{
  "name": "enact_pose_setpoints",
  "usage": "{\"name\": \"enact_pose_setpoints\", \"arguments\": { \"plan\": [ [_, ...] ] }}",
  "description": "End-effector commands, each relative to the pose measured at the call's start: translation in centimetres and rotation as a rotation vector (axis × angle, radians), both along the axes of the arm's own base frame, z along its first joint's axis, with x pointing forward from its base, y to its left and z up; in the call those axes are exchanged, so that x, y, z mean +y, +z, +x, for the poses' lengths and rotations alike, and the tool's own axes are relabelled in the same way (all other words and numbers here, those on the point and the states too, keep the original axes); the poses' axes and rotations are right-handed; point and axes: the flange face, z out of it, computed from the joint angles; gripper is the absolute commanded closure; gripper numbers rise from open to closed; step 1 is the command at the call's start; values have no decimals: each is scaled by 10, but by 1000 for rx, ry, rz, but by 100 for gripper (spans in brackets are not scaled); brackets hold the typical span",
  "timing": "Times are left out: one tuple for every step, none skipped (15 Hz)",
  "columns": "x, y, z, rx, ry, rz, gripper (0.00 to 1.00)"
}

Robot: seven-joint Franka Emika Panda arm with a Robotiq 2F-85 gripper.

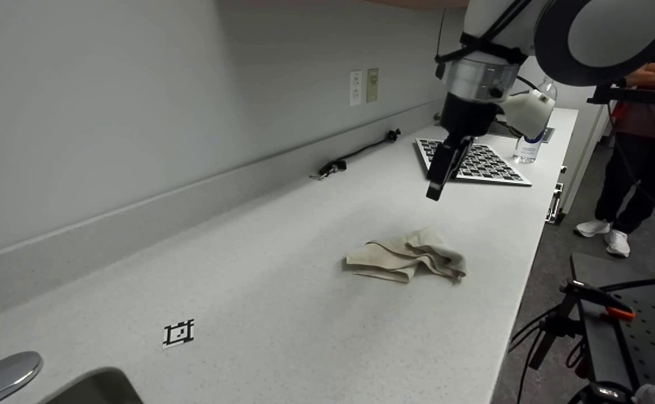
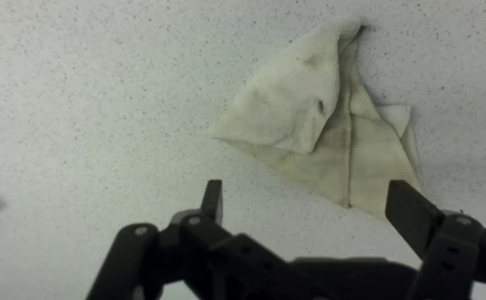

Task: Wipe the counter with the cloth

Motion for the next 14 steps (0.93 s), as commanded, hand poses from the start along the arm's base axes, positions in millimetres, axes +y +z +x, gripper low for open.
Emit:
{"name": "enact_pose_setpoints", "arguments": {
  "plan": [
    [2, 31, -22, -37, 32, 53, 0],
    [3, 37, -24, -48, 34, 66, 0],
    [4, 43, -26, -59, 37, 82, 0],
    [4, 47, -28, -69, 40, 95, 0],
    [4, 51, -30, -80, 43, 106, 0],
    [4, 55, -31, -91, 40, 115, 0],
    [3, 44, -19, -80, 24, 89, 0],
    [3, 48, -21, -88, 26, 95, 0],
    [3, 50, -23, -93, 25, 98, 0],
    [3, 50, -24, -95, 25, 98, 0],
    [3, 50, -24, -95, 25, 99, 0],
    [3, 50, -24, -94, 25, 99, 0],
    [3, 50, -24, -94, 25, 99, 0],
    [3, 50, -24, -94, 25, 99, 0]
  ]
}}
